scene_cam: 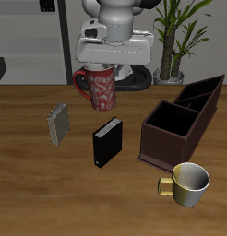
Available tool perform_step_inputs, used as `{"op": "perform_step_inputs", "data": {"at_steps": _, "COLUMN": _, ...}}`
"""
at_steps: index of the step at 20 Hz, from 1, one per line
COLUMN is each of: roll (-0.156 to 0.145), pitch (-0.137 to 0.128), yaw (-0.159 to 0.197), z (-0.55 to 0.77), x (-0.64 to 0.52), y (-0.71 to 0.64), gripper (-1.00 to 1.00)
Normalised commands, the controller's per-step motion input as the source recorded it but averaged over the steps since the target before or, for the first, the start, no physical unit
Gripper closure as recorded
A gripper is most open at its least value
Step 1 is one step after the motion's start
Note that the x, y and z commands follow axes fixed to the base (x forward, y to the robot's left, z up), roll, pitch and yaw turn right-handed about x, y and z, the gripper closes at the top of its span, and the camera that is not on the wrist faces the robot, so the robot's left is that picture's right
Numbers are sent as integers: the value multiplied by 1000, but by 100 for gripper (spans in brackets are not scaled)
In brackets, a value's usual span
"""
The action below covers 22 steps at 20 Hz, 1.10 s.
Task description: Place the red mug into the left desk caddy's right compartment and place the yellow book into the left desk caddy's back compartment
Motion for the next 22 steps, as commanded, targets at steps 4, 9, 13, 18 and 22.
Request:
{"op": "perform_step_inputs", "data": {"at_steps": 4, "roll": 64, "pitch": -8, "yaw": 30, "z": 54, "x": -193, "y": 587, "gripper": 100}}
{"op": "perform_step_inputs", "data": {"at_steps": 9, "roll": 32, "pitch": -19, "yaw": 18, "z": 151, "x": 4, "y": 297, "gripper": 100}}
{"op": "perform_step_inputs", "data": {"at_steps": 13, "roll": -20, "pitch": -5, "yaw": -39, "z": -5, "x": 116, "y": 222, "gripper": 100}}
{"op": "perform_step_inputs", "data": {"at_steps": 18, "roll": 16, "pitch": 19, "yaw": -9, "z": -10, "x": 108, "y": 396, "gripper": 100}}
{"op": "perform_step_inputs", "data": {"at_steps": 22, "roll": 30, "pitch": 10, "yaw": -16, "z": 8, "x": 74, "y": 586, "gripper": 100}}
